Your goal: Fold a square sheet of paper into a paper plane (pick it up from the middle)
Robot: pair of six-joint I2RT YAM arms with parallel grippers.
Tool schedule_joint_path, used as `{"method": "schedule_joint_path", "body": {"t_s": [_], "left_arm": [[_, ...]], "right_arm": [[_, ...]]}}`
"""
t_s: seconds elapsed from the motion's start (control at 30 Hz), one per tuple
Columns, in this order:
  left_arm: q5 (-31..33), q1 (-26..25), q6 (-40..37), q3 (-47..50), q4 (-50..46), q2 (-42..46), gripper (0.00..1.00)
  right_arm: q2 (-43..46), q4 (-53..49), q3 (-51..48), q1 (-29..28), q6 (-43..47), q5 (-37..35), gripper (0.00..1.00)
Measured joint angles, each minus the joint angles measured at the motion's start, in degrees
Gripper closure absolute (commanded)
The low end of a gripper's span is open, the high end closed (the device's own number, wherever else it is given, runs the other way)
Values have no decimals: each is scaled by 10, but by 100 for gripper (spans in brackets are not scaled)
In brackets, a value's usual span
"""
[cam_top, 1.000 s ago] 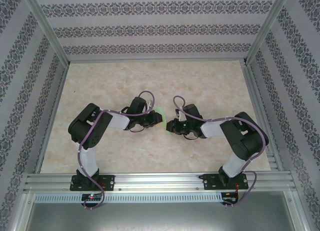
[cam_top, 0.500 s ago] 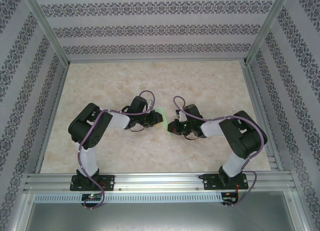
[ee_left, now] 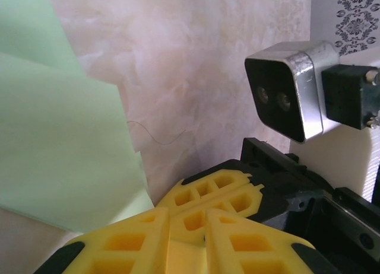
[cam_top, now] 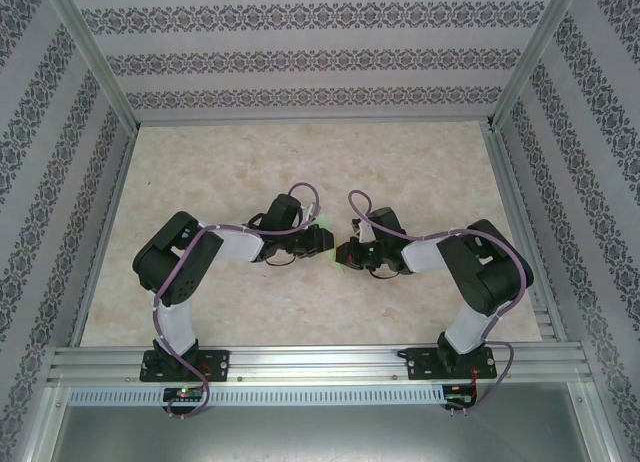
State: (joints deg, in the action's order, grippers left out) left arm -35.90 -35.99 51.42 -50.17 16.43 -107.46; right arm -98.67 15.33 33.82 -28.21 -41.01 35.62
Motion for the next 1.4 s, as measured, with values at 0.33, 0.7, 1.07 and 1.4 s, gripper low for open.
{"method": "schedule_joint_path", "body": {"t_s": [0.33, 0.7, 1.07, 1.4], "left_arm": [[35, 0, -10, -10, -50, -12, 80], [41, 0, -15, -23, -72, -21, 81], [41, 0, -15, -24, -74, -22, 81], [43, 0, -15, -29, -83, -23, 81]], "right_arm": [[-1, -9, 6, 2, 0, 6, 89], [20, -60, 9, 2, 7, 5, 86], [26, -81, 2, 2, 18, 5, 92], [52, -151, 17, -10, 46, -30, 85]]}}
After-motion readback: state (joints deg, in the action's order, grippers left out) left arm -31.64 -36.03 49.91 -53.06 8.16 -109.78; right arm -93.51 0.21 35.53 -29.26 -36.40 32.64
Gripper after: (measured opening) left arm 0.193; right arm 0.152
